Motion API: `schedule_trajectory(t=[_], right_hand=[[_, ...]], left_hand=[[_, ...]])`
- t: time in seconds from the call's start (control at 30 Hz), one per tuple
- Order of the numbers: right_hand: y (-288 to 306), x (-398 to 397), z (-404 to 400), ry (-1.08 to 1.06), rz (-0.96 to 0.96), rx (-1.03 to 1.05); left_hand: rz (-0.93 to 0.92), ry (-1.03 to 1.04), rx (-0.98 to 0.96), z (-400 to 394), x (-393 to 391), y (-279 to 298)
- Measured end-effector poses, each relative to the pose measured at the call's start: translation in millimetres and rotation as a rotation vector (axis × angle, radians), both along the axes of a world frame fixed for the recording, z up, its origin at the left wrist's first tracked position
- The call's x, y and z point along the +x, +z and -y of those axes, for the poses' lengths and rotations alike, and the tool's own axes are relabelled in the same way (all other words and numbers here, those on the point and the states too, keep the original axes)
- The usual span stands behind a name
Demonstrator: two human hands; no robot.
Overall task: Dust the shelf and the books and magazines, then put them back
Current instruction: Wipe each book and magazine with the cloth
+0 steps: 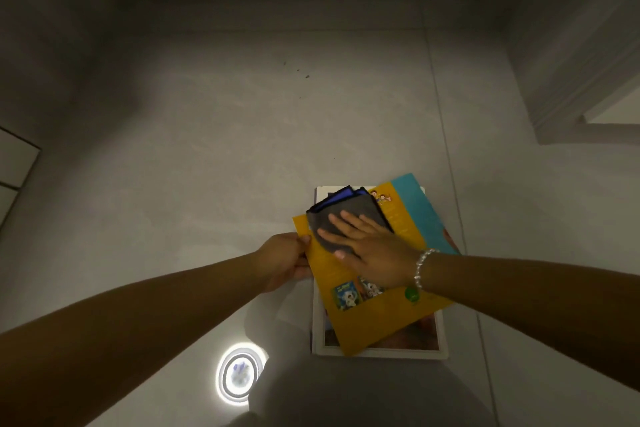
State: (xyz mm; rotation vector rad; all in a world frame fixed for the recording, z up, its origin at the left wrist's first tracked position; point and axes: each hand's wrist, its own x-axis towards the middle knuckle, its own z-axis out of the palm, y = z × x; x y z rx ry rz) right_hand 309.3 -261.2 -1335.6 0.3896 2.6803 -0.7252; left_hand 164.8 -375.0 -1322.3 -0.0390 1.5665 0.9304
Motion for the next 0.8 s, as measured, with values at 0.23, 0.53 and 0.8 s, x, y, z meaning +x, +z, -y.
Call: schedule_trajectory(t=[0.23,0.53,0.8], right_hand=[[-8.8,35.7,-63.8,-0.275,0.123,0.266],[-15.6,39.0,30.3,0.141,-0.023,0.175],[-17.0,71.8,-36.4,-0.066,-0.034,0.207]], left_hand=[[-0.024,0.002,-0.023,-1.2,0.3,2.5],[-0.094,0.005,-0.039,-2.2,0.8,-3.5],[-0.087,-0.027,-0.019,-2.5,0.1,1.0]])
